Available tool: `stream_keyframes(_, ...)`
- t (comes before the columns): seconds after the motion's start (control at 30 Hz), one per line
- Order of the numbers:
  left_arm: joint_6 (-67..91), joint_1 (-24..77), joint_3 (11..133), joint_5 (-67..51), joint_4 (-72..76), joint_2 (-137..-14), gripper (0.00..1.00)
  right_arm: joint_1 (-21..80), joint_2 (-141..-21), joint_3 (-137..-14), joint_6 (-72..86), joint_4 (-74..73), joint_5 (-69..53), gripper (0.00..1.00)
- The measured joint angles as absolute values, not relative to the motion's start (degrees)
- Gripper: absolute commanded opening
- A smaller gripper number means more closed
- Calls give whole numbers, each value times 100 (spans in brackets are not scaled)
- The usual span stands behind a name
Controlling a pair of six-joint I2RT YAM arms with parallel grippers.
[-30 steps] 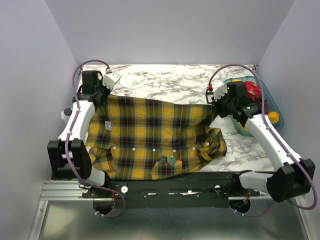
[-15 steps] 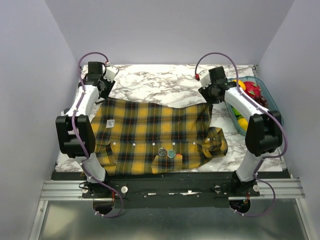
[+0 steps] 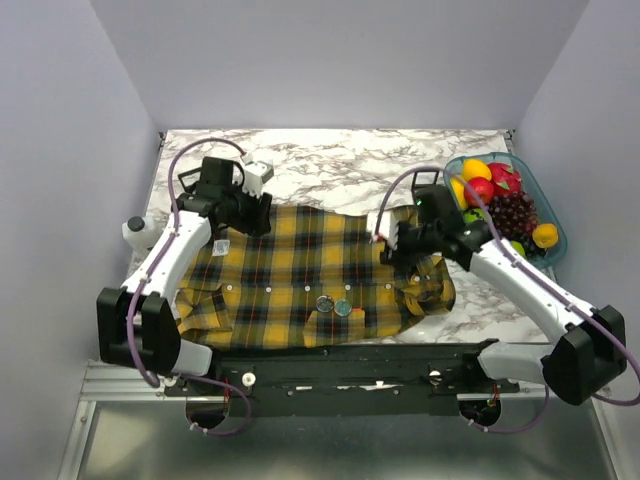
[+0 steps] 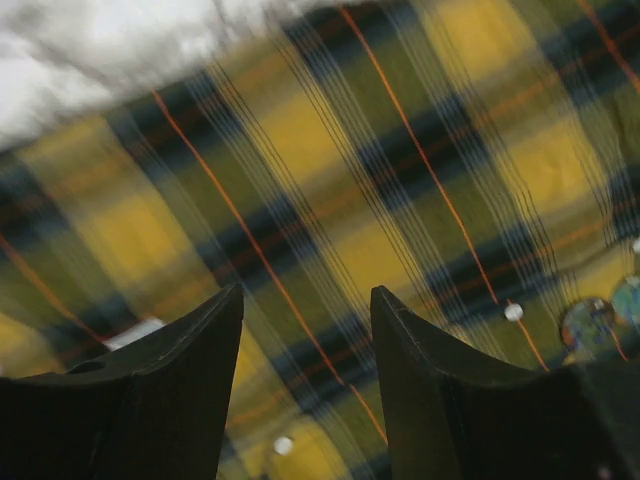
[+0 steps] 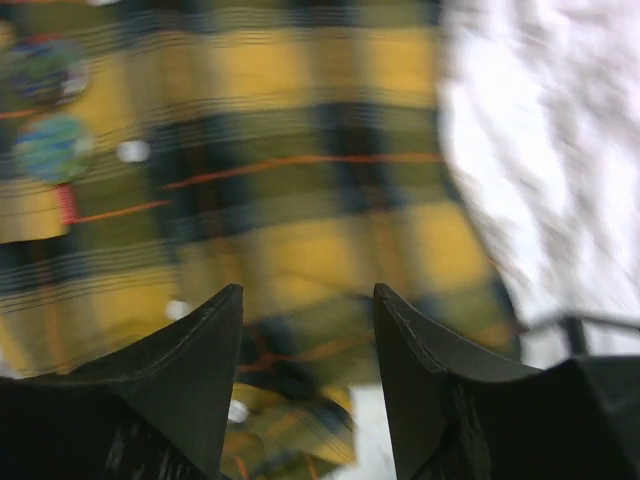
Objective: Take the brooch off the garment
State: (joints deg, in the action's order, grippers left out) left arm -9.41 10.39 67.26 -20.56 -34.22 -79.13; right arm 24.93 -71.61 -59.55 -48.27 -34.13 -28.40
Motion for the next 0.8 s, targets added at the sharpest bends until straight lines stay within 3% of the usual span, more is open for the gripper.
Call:
stream_keyframes(0.37, -545, 934, 6171, -2659, -4038, -8825, 54, 4995, -7264, -3422, -6375, -1245, -2270, 63)
stream_keyframes(0.8, -486, 805, 6348, -3002, -4104, -8960, 54, 5645, -7935, -3251, -7288, 176, -1927, 59)
